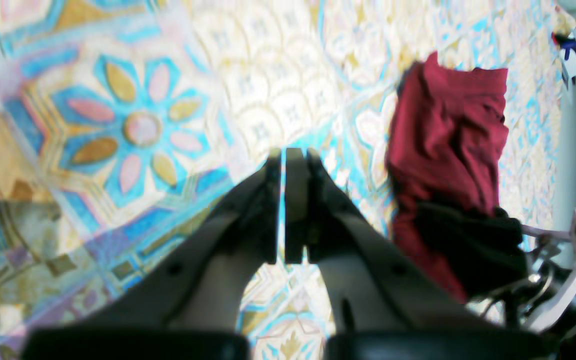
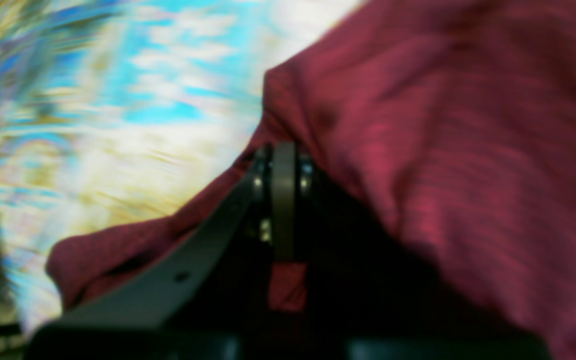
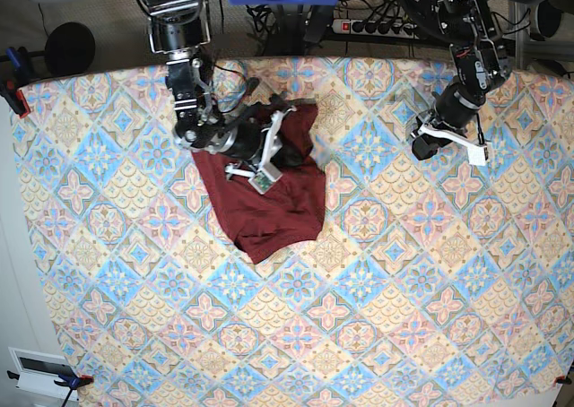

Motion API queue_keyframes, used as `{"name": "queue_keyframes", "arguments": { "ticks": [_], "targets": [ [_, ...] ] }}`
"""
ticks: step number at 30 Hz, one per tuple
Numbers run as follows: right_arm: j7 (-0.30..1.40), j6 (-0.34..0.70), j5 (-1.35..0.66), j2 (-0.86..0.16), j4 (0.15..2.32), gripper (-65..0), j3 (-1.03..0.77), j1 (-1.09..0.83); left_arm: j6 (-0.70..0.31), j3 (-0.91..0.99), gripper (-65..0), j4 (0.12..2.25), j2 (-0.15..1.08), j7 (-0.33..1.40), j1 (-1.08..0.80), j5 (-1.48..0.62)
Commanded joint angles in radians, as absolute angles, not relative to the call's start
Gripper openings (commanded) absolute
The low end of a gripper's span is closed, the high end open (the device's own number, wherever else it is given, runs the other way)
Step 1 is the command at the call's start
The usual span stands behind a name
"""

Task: Layout the t-shirt on the table in an organized manner, then fold the t-shirt properly
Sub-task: 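Drag the folded shirt with the right gripper across the table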

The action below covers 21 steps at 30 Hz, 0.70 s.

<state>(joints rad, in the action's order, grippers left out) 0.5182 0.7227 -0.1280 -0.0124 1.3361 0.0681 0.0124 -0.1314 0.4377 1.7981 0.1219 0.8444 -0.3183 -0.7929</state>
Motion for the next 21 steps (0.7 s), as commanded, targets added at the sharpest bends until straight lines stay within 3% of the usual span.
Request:
{"name": "queue_keyframes", "arguments": {
  "ticks": [1,9,16,21],
  "targets": [
    [0.545,0.698,-0.096,-0.028,1.343,-65.0,0.042,0.021,-0.142,0.44,-65.0,1.814,0.128,0.831,-0.314,-0.811],
    [0.545,0.698,-0.096,-0.104,1.343,-65.0,-0.119,0.027,-0.142,0.44,-65.0,1.816,0.128,0.831,-0.312,-0.811],
    [0.513,0.698,-0.097,-0.193,1.343,-65.0,-0.128,0.028,-0.142,0.44,-65.0,1.816,0.128,0.831,-0.314,-0.811],
    [0.504,0.698,-0.097,-0.203,1.359,-65.0,-0.128,0.024,-0.143,0.438,-65.0,1.816,0.128,0.834,-0.315,-0.811]
  ]
}}
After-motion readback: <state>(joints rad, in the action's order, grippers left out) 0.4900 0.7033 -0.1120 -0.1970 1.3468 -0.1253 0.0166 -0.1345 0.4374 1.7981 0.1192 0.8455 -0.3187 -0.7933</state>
